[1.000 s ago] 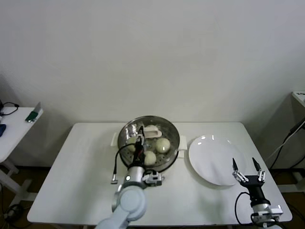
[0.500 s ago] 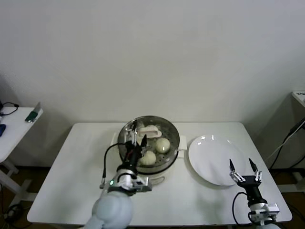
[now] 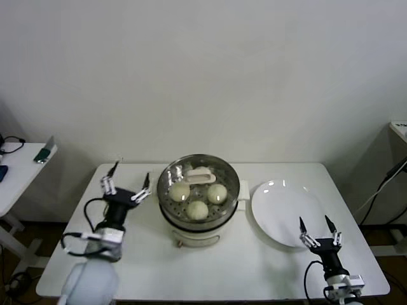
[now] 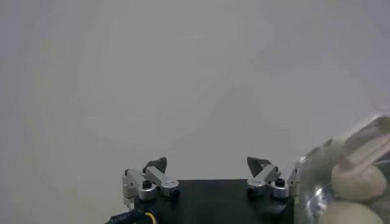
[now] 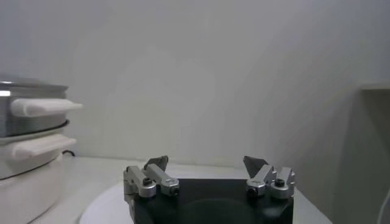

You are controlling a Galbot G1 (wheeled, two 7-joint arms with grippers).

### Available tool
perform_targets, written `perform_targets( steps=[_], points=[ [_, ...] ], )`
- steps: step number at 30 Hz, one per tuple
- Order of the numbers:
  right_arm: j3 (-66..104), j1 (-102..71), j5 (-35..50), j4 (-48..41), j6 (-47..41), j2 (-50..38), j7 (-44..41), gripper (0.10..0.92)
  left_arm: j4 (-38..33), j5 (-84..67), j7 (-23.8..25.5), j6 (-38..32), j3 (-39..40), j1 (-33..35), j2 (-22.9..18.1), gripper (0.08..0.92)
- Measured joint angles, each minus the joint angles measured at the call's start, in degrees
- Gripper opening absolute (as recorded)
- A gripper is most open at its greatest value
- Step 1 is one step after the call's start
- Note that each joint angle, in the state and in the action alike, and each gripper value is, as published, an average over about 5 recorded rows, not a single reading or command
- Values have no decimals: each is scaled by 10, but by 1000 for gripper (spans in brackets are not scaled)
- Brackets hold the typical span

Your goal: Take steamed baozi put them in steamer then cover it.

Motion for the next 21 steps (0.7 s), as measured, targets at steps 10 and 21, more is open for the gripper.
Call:
perform_targets(
  steps=[10, 21],
  points=[
    [-21, 3, -2, -9, 21, 0, 0, 823, 67, -167, -16, -137, -63, 108, -23, 823],
    [-28, 3, 1, -11, 30, -1, 1, 823, 109, -210, -14, -217, -63, 158, -41, 823]
  ],
)
